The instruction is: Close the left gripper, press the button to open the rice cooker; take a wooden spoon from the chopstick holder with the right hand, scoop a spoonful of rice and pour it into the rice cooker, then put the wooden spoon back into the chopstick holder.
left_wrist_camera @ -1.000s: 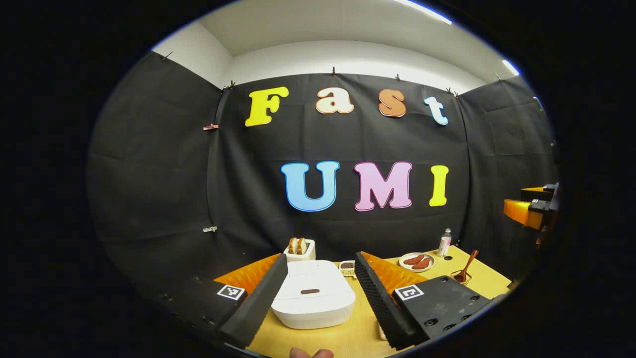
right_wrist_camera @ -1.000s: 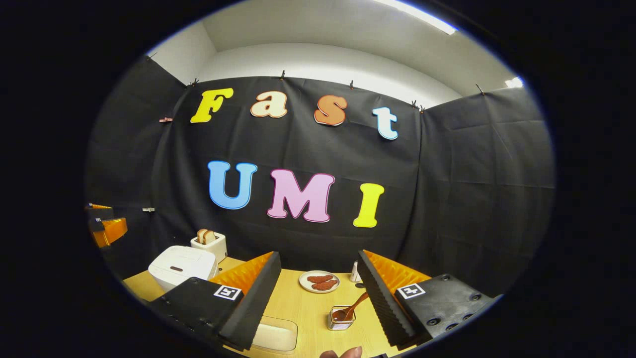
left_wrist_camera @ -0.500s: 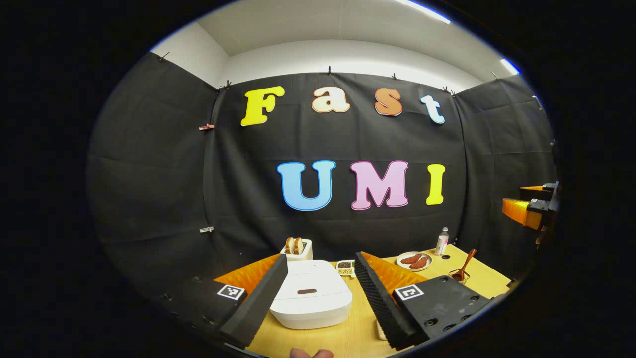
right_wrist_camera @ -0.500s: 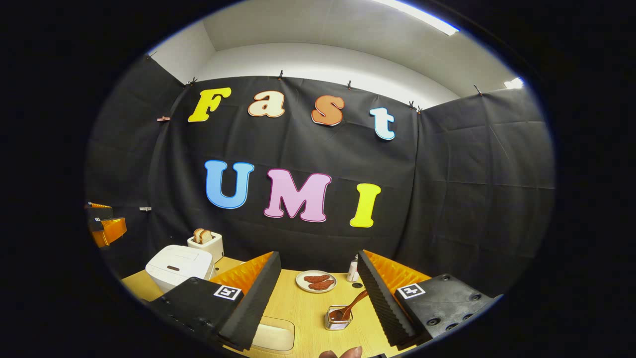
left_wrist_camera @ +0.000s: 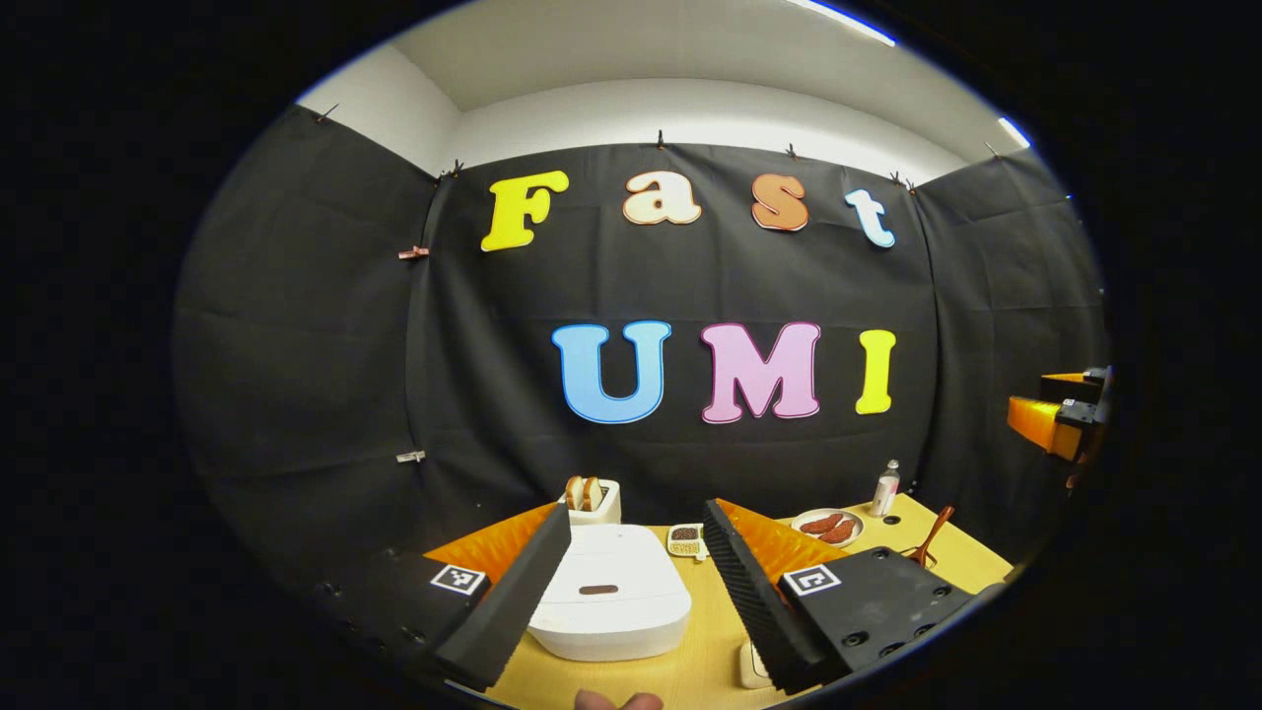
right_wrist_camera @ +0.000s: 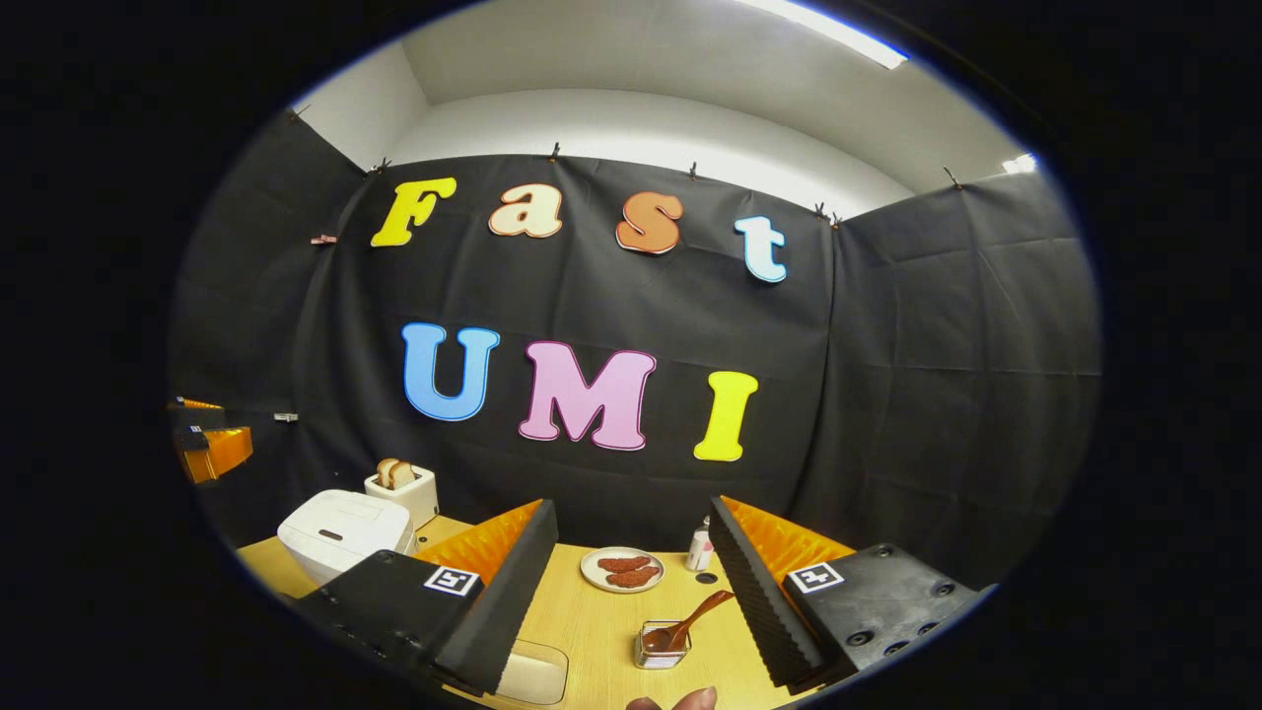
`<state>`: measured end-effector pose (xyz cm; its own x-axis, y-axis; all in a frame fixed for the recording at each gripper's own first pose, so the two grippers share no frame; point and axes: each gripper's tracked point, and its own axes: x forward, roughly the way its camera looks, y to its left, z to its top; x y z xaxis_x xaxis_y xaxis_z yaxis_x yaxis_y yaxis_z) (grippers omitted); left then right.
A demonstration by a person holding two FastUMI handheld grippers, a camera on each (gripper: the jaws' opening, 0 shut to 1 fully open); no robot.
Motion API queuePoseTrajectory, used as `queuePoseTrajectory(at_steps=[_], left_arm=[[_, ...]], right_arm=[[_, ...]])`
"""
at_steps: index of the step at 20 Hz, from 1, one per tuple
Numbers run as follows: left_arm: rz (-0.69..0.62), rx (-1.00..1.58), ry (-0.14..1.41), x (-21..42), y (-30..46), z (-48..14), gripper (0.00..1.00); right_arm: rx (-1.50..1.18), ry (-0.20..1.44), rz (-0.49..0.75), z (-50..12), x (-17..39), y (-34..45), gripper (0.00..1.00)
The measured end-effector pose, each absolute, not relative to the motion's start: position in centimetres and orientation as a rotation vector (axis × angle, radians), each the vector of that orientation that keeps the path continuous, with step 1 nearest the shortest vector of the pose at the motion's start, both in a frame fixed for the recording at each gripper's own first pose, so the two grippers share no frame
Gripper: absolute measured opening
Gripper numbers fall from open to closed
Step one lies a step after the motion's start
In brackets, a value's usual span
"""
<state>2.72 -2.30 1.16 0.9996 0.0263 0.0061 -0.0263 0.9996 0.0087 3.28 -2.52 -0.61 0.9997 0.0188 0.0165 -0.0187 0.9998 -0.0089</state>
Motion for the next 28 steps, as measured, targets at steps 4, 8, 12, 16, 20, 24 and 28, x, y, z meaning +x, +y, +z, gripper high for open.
queuePoseTrajectory(at_steps=[4,8,12,16,20,24,28], left_arm=[[-0.01,0.024,-0.014,4.3,-3.1,1.2,0.91],[-0.039,0.023,0.052,6.4,-0.7,-1.3,0.15],[-0.12,-0.049,0.143,8.9,-0.2,-5.1,0.06],[-0.129,-0.138,0.267,11.8,0.9,-9.2,0.06],[-0.116,-0.184,0.395,14.9,1.8,-14.6,0.06],[-0.095,-0.188,0.487,17.3,2.7,-18.6,0.06],[-0.094,-0.191,0.544,19.3,2.8,-21.5,0.06]], right_arm=[[-0.011,-0.019,-0.004,-0.5,4.2,-3.4,0.98],[-0.038,-0.033,-0.061,-0.5,3.5,-3.1,0.98],[-0.081,-0.039,-0.1,-0.4,3.0,-2.8,0.98],[-0.09,-0.024,-0.088,-1.0,3.2,-2.0,0.97],[-0.105,-0.016,-0.096,-1.3,3.4,-2.6,0.97],[-0.12,-0.002,-0.109,-1.9,3.6,-3.8,0.98],[-0.115,0.019,-0.132,-2.5,3.7,-4.9,0.98]])
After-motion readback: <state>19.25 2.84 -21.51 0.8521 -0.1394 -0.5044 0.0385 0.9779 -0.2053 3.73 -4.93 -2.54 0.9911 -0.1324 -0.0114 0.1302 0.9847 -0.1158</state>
